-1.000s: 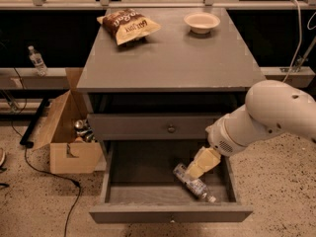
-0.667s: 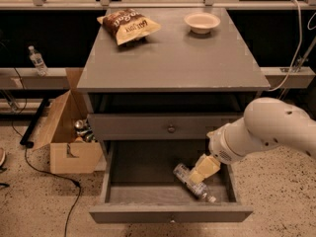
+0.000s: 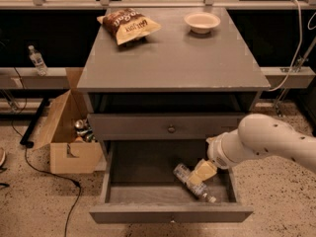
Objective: Pick blue plastic bottle from middle drawer and place on counter
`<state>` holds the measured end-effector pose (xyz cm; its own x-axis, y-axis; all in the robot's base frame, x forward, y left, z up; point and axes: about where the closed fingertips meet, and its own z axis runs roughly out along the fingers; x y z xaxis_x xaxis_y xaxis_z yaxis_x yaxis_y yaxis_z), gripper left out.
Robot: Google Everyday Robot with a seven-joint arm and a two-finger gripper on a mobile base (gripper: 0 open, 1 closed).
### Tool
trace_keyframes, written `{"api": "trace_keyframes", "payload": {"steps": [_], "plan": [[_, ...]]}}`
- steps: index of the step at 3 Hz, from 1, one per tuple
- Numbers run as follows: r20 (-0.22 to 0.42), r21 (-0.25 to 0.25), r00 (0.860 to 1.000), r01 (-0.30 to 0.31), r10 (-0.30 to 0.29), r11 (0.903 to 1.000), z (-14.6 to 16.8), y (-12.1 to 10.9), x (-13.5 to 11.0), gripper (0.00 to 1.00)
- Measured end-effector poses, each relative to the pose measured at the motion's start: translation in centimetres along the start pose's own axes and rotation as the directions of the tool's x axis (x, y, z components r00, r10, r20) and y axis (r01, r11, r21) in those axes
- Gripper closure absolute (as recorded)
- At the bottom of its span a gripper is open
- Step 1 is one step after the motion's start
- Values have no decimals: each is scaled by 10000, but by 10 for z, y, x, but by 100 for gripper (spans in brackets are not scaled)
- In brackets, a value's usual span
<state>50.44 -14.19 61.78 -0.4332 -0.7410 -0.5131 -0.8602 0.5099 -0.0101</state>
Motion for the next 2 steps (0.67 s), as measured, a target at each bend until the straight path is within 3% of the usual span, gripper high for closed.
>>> {"api": "trace_keyframes", "payload": {"steps": [2], "plan": [[-438, -273, 9965, -729, 716, 9970, 67, -25, 32, 0]]}}
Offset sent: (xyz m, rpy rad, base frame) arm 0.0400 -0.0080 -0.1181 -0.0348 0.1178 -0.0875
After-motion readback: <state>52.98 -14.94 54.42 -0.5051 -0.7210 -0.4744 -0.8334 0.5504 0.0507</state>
